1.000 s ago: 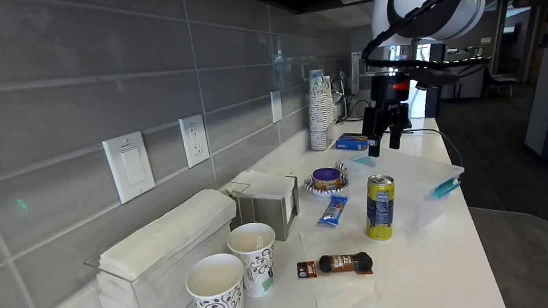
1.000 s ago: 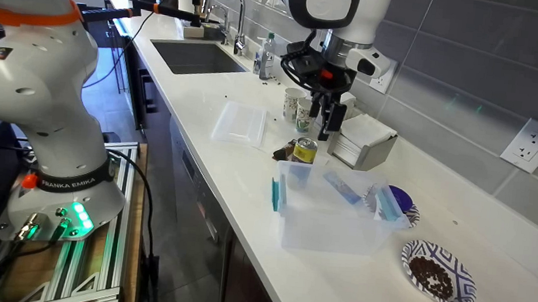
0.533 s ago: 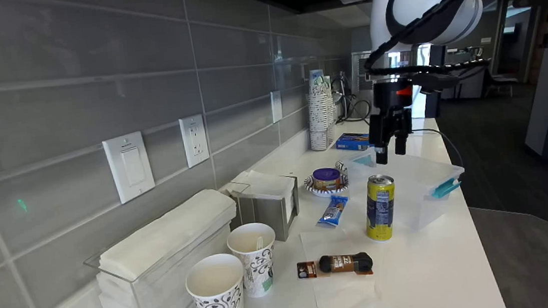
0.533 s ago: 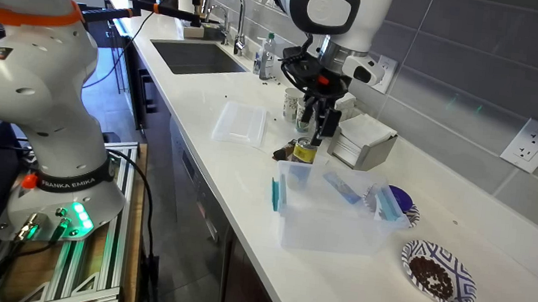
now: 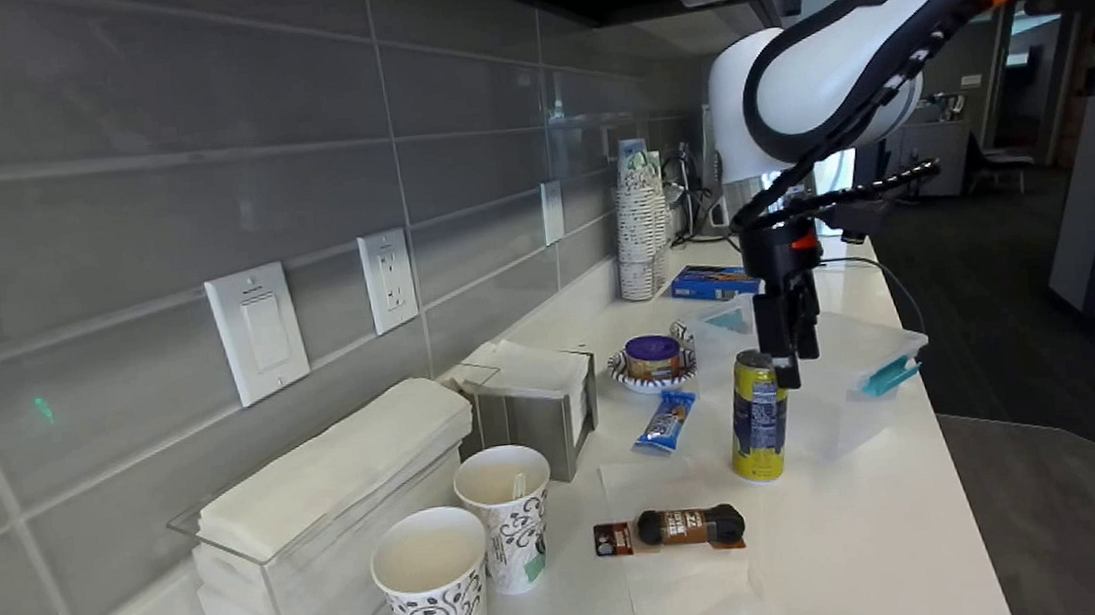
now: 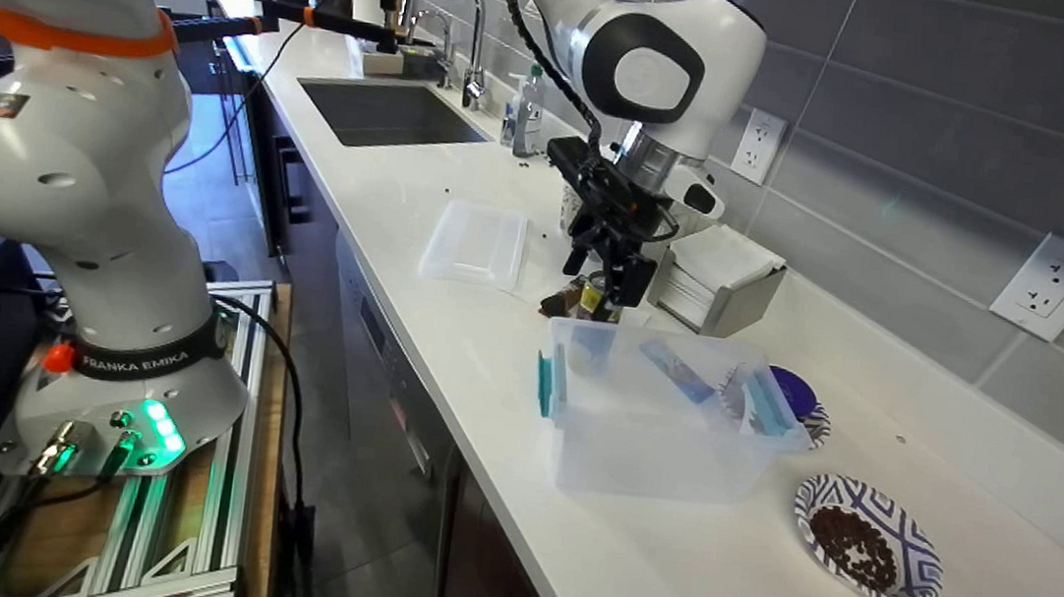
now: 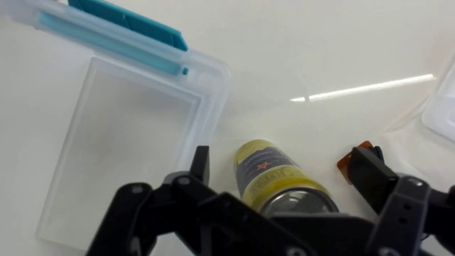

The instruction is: Put the yellow and blue can in the clear container.

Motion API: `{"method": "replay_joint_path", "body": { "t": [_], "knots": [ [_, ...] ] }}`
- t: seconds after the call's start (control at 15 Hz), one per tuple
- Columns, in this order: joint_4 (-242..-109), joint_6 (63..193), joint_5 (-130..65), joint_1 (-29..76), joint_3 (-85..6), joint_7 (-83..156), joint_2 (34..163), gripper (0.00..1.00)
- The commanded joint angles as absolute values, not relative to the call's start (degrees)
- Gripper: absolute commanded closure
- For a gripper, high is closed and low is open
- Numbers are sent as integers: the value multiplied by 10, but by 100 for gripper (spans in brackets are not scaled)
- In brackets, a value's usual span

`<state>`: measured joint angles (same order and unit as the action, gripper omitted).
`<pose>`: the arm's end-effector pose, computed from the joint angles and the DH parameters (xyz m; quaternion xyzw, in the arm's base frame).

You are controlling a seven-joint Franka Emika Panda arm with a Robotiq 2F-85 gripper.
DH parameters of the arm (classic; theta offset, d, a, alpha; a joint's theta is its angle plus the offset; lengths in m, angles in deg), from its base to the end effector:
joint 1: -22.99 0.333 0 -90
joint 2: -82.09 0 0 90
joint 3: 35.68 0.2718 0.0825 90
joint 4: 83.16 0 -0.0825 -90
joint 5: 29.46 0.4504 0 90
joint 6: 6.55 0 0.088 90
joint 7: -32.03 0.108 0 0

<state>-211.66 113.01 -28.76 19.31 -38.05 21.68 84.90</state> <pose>0.5496 -0.0578 0.2414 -0.9942 -0.0337 0.1007 0.0185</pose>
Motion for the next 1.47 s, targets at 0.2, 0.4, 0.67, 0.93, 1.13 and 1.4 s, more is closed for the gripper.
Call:
{"method": "replay_joint_path", "body": {
  "t": [0.2, 0.4, 0.67, 0.93, 1.13, 1.4],
  "knots": [
    [-2096, 1117, -299, 205, -369, 159, 870, 0],
    [-2092, 1119, -308, 209, -368, 155, 868, 0],
    [-2089, 1128, -338, 209, -370, 170, 873, 0],
    [-2086, 1138, -347, 206, -372, 153, 879, 0],
    [-2084, 1142, -336, 204, -372, 133, 885, 0],
    [-2088, 1162, -328, 200, -371, 106, 892, 0]
  ]
}}
